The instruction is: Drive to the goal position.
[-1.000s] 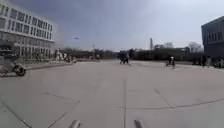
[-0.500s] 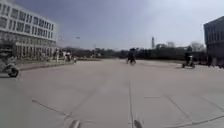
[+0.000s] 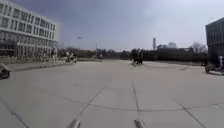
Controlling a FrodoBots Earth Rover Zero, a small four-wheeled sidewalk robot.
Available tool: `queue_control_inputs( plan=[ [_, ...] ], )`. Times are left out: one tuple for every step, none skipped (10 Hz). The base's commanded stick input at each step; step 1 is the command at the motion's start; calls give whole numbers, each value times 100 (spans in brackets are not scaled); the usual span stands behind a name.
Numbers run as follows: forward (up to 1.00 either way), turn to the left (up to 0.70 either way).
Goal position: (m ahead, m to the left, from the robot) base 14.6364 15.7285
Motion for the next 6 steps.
queue_control_inputs(
  plan=[
    [85,1],
    [85,1],
    [85,1],
    [85,1],
    [85,1],
    [85,1]
  ],
)
